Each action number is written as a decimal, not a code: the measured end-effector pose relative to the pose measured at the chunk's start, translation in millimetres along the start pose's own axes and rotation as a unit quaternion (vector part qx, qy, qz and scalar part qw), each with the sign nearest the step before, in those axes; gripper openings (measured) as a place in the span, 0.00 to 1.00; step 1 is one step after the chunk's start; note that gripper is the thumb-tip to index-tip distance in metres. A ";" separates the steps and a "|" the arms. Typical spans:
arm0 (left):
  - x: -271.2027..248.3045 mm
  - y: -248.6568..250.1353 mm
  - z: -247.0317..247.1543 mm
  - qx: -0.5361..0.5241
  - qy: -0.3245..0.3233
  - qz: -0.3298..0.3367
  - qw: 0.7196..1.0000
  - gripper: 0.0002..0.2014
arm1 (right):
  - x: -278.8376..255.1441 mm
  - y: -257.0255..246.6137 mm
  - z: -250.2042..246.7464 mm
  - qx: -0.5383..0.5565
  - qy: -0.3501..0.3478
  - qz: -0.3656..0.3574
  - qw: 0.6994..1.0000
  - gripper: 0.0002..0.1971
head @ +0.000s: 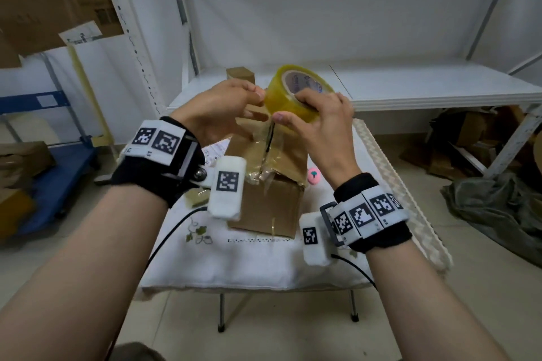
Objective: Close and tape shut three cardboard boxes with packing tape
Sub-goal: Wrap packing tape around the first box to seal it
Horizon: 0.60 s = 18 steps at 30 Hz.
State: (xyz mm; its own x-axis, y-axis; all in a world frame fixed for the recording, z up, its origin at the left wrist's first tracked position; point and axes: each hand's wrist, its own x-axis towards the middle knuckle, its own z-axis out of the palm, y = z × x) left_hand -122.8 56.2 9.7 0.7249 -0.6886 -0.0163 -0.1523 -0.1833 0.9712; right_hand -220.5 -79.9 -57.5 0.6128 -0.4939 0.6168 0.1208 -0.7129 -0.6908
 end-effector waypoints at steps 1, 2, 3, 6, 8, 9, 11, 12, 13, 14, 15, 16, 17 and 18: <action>0.5 0.6 -4.7 -0.002 -0.009 -0.006 1.000 0.11 | 0.1 -2.7 5.2 0.032 0.004 0.013 0.999 0.19; 0.7 0.7 -9.6 0.001 -0.015 -0.011 1.000 0.11 | -0.4 -6.0 10.3 0.068 0.010 0.021 0.997 0.17; 0.8 -0.1 -13.9 0.003 -0.019 -0.016 1.000 0.11 | -1.7 -9.8 14.7 0.107 0.009 0.032 0.994 0.17; 1.7 -7.4 -24.8 -0.020 -0.040 -0.032 0.998 0.13 | -4.4 -14.5 22.5 0.168 -0.023 0.053 0.984 0.13; 3.4 -14.8 -30.4 -0.047 -0.042 -0.041 0.997 0.11 | -3.7 -12.8 21.4 0.183 -0.067 0.055 0.979 0.12; 4.6 -18.3 -32.3 -0.055 -0.035 -0.045 0.997 0.10 | -2.3 -11.0 19.4 0.187 -0.096 0.055 0.976 0.11; 6.8 -23.4 -34.5 -0.065 -0.013 -0.052 0.996 0.10 | 2.0 -6.7 15.3 0.160 -0.156 0.053 0.973 0.10; 8.0 -25.0 -34.4 -0.067 -0.006 -0.054 0.996 0.10 | 3.4 -4.5 13.7 0.130 -0.181 0.052 0.973 0.11; 8.9 -25.4 -33.5 -0.065 -0.003 -0.055 0.996 0.09 | 4.3 -2.3 13.1 0.094 -0.200 0.046 0.974 0.14; 9.7 -24.6 -32.6 -0.058 -0.001 -0.055 0.997 0.09 | 5.2 -0.1 13.9 0.059 -0.208 0.038 0.976 0.16; 10.7 -22.9 -31.3 -0.050 0.001 -0.054 0.997 0.10 | 5.4 1.2 14.6 0.030 -0.206 0.033 0.978 0.18; 11.8 -20.1 -30.5 -0.040 0.002 -0.053 0.998 0.10 | 5.9 2.1 15.5 0.013 -0.195 0.033 0.980 0.20; 13.2 -16.6 -30.0 -0.030 0.003 -0.051 0.998 0.11 | 6.4 2.1 15.5 0.005 -0.181 0.035 0.983 0.22; 14.4 -12.8 -29.8 -0.015 0.002 -0.050 0.999 0.12 | 7.0 2.3 15.1 0.005 -0.169 0.037 0.985 0.22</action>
State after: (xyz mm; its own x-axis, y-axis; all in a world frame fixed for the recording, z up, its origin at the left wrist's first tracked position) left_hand -90.4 69.6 4.0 0.7388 -0.6645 -0.1125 -0.0586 -0.2296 0.9715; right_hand -204.2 -77.4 -60.5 0.8454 -0.3480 0.4053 0.0736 -0.6756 -0.7336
